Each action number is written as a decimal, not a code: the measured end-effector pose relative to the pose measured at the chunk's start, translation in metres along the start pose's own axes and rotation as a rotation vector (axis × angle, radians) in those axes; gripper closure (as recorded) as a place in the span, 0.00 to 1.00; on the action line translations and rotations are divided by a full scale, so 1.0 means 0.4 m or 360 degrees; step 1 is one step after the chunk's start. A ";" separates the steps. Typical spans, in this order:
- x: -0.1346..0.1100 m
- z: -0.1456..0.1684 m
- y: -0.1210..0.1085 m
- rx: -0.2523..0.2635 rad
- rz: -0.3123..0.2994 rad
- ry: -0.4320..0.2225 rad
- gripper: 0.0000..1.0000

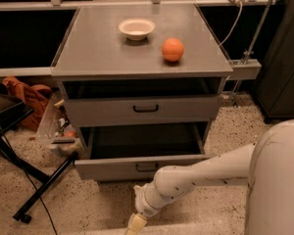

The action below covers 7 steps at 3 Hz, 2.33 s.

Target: Close middle drawer

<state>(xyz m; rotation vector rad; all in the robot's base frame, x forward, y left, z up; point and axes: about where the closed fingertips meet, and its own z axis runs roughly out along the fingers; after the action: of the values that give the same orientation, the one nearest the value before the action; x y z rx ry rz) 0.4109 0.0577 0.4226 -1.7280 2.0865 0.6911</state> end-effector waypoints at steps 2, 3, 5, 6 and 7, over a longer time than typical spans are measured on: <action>0.006 -0.001 -0.077 0.0116 -0.0056 -0.0219 0.19; -0.012 -0.010 -0.158 0.0185 -0.0129 -0.0424 0.42; -0.039 -0.058 -0.318 0.0376 -0.0159 -0.0637 0.89; -0.029 -0.074 -0.371 0.0483 -0.0074 -0.0576 0.86; 0.013 -0.099 -0.440 0.0596 0.0087 -0.0467 0.62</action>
Offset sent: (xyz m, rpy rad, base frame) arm 0.0729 -0.0151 -0.0051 0.2453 -0.2106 -0.0624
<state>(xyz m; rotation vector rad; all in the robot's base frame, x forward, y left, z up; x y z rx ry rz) 0.5838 0.0064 0.4263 -1.2874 1.9173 0.4935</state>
